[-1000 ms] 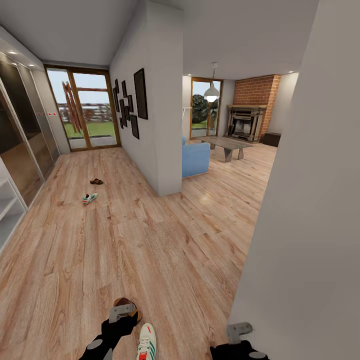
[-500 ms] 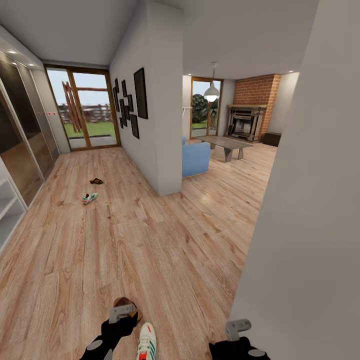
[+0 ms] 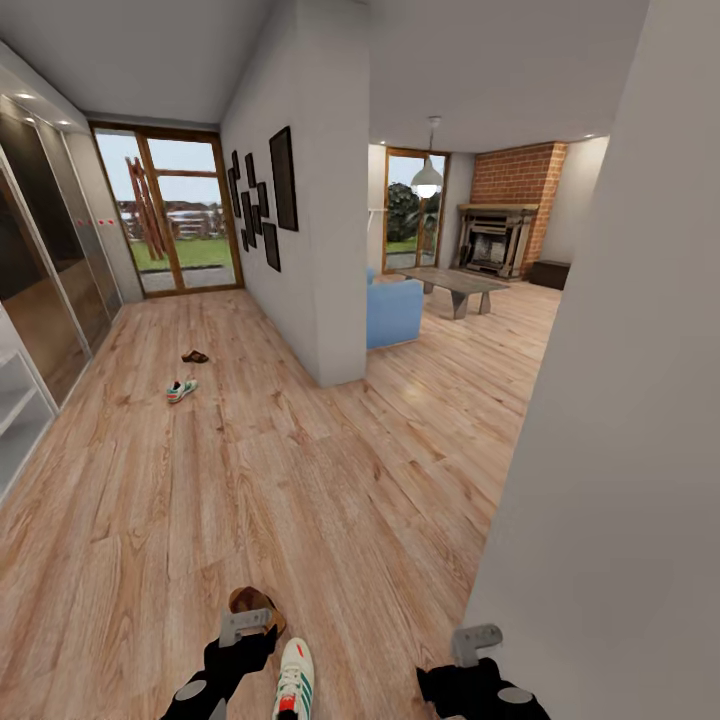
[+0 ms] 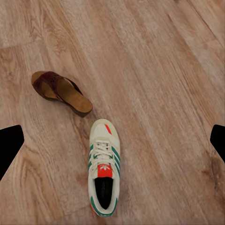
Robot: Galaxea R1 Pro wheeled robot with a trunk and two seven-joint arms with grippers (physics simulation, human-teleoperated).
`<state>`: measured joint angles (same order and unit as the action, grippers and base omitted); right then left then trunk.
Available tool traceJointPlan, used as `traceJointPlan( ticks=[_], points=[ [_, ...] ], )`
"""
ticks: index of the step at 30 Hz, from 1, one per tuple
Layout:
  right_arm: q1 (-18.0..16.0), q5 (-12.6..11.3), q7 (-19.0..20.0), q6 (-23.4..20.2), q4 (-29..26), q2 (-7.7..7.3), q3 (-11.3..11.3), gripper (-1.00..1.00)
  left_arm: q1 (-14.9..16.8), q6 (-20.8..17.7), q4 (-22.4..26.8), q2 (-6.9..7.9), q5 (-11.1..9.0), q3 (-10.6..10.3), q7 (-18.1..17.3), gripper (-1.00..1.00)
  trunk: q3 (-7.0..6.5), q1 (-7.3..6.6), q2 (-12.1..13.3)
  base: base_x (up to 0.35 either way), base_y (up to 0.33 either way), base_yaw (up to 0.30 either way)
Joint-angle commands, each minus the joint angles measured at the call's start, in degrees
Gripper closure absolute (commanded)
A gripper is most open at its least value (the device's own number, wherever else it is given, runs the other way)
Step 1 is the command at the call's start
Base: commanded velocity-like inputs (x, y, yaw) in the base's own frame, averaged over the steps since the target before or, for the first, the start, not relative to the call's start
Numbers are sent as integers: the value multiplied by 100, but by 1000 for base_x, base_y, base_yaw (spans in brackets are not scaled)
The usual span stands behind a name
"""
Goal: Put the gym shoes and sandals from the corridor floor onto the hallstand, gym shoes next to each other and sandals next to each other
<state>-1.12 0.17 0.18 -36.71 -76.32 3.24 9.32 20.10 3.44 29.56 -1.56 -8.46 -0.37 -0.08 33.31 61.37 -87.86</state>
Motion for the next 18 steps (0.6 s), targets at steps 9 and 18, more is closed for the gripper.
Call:
traceJointPlan(
  ticks=[9, 18],
  points=[
    [-3, 1, 15, -21, -542, -7, 16, -100, 3, 16, -3, 3, -44, -7, -1, -100, 6, 0, -3, 0, 0, 1],
    [-3, -15, 1074, -13, -549, -9, -16, -100, 3, 16, -3, 7, -42, -7, -1, -100, 6, 0, -3, 0, 0, 0]
  ],
)
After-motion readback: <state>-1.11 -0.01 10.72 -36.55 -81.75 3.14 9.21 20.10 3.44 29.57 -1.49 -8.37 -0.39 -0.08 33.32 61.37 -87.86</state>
